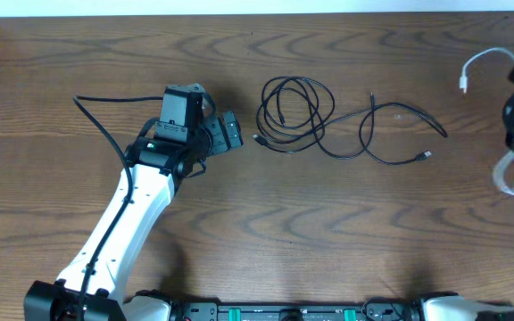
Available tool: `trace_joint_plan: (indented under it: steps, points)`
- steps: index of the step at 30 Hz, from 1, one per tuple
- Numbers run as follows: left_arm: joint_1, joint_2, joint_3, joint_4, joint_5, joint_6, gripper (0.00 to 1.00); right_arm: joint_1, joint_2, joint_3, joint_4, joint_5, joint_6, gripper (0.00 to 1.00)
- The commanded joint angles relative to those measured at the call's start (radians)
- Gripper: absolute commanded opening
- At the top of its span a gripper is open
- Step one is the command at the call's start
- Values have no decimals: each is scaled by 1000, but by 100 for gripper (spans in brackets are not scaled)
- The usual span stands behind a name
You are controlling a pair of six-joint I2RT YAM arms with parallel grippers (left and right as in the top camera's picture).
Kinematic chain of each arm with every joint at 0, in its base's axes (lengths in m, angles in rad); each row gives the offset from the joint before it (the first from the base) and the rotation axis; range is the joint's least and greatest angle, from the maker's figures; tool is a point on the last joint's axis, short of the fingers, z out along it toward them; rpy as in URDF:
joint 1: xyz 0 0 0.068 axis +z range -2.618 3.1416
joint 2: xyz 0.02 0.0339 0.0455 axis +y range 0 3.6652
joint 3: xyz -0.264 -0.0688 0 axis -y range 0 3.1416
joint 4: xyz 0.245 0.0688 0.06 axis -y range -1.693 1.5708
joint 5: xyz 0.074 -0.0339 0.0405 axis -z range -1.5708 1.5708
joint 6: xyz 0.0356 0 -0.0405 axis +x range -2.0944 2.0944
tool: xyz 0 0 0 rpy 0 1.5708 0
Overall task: Untangle cables
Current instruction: 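Carry the white cable off the table to the right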
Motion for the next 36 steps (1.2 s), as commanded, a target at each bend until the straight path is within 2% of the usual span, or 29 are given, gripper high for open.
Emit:
trace_joint_plan:
  steps: [1,8,15,21,24,28,31,36]
  points:
    - [0,-10,0,0,2,2,100,-124,34,-32,3,39,16,1]
    - [0,-10,0,0,2,2,100,-407,121,-58,127,23,11,1]
    - [0,-10,0,0,2,2,100,-592,216,-58,331,-120,-199,1]
    - [0,-10,0,0,2,2,100,-706,251,-58,433,-286,-247,1]
    - [0,-10,0,0,2,2,100,-768,249,-57,460,-531,-324,1]
    - [0,-10,0,0,2,2,100,-840,233,-57,477,-1001,-434,1]
    - [0,-10,0,0,2,2,100,-904,213,-56,479,-1444,-551,1]
    - [0,-10,0,0,2,2,100,-1017,193,-56,508,-2143,-628,1]
